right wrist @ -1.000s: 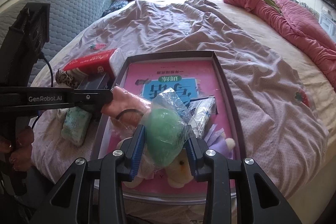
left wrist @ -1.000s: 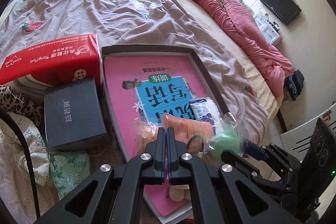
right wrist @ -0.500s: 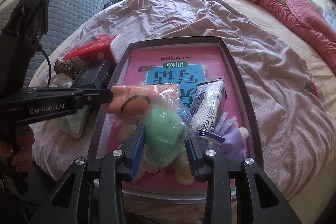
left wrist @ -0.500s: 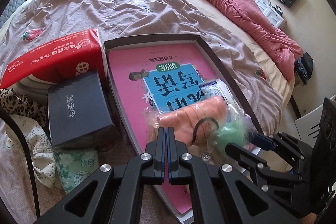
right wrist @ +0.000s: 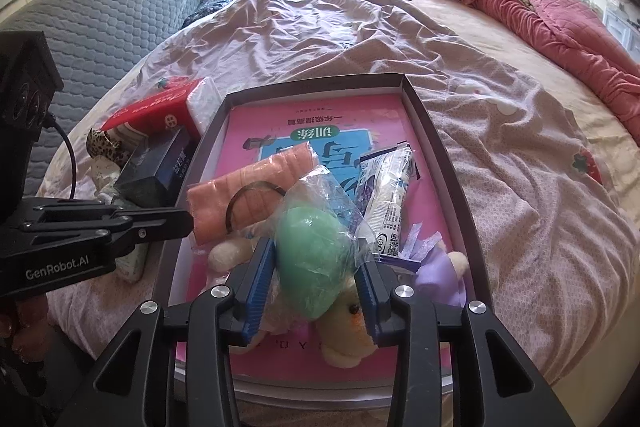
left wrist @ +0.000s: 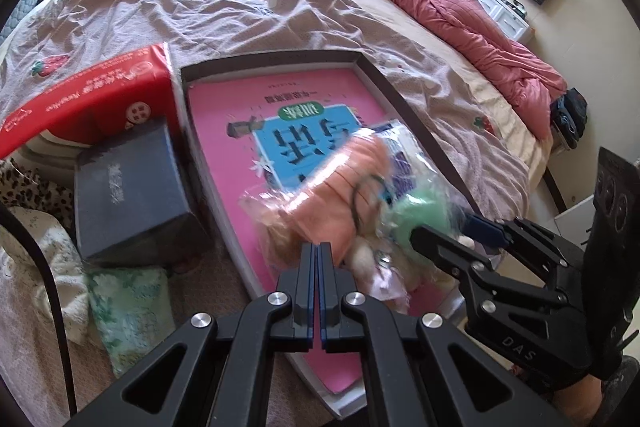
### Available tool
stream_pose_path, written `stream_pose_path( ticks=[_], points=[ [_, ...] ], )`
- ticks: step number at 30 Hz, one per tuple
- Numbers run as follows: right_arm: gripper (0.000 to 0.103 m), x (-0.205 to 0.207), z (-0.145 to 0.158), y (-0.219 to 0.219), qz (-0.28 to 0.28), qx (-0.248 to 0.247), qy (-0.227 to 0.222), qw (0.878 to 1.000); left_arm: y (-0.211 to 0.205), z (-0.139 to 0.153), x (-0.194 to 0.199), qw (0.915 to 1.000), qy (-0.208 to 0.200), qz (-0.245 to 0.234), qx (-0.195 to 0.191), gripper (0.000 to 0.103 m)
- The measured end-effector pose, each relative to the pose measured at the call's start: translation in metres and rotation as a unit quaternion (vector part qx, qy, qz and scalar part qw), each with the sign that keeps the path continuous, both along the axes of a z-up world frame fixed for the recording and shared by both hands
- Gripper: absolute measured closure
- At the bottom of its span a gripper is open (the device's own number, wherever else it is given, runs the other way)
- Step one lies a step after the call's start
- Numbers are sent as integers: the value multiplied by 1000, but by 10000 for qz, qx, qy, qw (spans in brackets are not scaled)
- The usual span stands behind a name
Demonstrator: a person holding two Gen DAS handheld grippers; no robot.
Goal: Organize soft objects
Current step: 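Lower both items onto the pink tray and open both tools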
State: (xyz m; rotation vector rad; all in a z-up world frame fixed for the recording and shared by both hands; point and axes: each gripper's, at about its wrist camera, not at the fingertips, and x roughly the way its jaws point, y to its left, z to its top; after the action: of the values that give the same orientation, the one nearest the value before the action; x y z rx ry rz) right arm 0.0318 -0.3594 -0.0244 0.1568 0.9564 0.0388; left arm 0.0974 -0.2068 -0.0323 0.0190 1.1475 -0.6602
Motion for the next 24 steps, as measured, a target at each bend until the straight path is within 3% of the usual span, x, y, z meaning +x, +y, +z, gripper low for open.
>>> stream_pose_path(
  ticks=[11,24],
  points=[
    [55,-3,1,2,-17,-5,50,10000,-2,-2,-7,9999,96,-78,-34,102],
    [38,-5,9,6,-83,-308,25,9995,1,8,-10,10000,35,-51,-23,101]
  ],
)
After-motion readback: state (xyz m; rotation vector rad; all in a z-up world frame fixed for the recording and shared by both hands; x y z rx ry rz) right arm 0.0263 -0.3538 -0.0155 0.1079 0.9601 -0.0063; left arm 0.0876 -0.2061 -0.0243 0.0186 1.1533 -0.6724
